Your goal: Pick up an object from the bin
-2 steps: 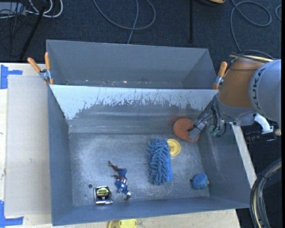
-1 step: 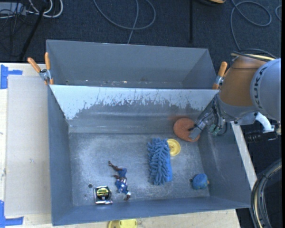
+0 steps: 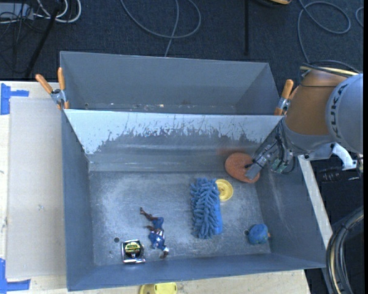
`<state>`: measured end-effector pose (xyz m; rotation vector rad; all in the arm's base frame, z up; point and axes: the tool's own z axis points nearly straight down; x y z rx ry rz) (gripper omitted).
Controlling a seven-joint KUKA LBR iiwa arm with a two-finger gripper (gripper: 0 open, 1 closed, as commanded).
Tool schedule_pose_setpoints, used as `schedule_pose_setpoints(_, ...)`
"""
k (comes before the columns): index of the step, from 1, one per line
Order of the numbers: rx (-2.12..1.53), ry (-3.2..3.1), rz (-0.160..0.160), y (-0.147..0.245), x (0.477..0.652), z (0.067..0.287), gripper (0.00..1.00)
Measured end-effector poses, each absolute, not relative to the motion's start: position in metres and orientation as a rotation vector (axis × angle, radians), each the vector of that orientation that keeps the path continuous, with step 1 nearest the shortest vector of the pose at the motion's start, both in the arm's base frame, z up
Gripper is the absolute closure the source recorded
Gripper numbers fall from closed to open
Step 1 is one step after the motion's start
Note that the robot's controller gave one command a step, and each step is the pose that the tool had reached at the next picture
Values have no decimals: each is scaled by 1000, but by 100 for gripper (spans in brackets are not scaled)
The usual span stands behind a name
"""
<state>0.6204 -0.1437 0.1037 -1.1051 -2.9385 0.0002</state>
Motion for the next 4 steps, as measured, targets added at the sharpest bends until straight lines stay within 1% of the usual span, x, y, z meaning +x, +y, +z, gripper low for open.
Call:
schedule_pose_setpoints(1,-1105,-2941,-1,-144,621,118,100)
schedule_pose_setpoints(2,-1104,-2946,-2,-144,622,125,100)
schedule_pose_setpoints(4,-1101,-2945,-1,-144,622,130,100)
